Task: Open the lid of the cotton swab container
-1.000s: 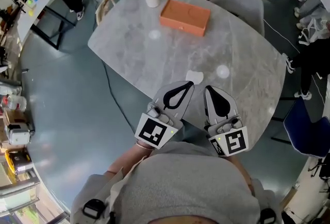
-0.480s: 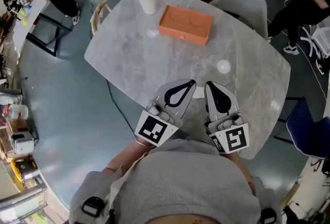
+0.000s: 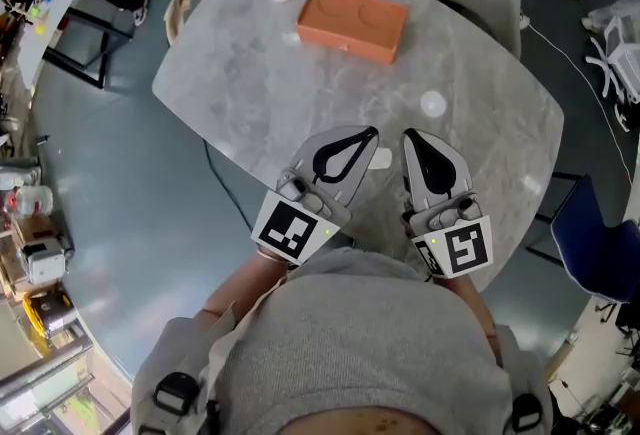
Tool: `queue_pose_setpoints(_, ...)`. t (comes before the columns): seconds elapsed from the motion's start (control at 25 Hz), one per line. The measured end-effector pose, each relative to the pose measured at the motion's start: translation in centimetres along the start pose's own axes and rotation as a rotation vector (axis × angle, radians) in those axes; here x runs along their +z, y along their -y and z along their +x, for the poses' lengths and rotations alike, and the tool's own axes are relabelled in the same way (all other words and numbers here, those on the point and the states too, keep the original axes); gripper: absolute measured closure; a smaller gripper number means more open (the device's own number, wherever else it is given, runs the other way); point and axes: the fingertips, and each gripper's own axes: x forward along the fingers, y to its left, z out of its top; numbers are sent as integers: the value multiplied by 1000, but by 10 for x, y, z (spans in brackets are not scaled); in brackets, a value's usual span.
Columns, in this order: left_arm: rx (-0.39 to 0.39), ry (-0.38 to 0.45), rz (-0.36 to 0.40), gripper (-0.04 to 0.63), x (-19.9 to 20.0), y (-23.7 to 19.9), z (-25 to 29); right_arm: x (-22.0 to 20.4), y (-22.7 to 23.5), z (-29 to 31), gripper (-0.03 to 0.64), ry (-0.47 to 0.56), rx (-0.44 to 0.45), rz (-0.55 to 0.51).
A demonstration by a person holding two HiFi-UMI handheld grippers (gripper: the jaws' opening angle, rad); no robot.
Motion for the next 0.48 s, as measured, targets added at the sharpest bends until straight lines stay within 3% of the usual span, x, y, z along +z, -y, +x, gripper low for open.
queue_pose_setpoints(0.2, 3, -3, 8, 595, 1, 4, 0, 0, 0, -1, 615, -21, 24, 1)
queue_pose_setpoints(0.28, -3, -13, -1, 553, -5, 4, -2, -5, 0, 0, 615, -33, 39, 1)
queue_pose_setpoints(0.48, -12, -25, 2, 536, -17, -2, -12, -15, 2, 0, 615, -56, 63, -5)
